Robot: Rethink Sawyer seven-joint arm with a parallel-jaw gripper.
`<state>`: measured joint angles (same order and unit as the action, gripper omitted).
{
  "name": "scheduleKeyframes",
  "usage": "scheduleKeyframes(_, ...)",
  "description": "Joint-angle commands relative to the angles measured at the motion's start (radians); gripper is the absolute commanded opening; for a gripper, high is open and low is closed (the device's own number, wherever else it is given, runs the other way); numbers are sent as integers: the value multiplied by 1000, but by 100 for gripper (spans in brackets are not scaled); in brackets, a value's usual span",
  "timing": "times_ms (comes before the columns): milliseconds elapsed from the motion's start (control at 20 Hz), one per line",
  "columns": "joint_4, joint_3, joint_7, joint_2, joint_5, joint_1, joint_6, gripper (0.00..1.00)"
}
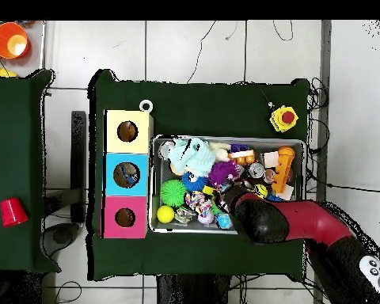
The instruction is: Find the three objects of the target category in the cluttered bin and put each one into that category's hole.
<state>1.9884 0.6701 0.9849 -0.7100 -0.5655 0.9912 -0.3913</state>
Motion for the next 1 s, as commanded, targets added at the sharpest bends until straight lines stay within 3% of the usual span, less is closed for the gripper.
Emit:
scheduleKeyframes(50,-55,-41,145,73,-4,-35,52,100)
scheduleKeyframes(250,-86,-77,140,81,-26,-59,53,100)
scheduleKeyframes(550,-168,-207,141,43,-103,-141,24,100)
scheduleKeyframes(750,-176,-182,53,38,-98,-109,-26,100)
scheduleKeyframes(1000,-183,-175,12,37,-86,-94,-68,100)
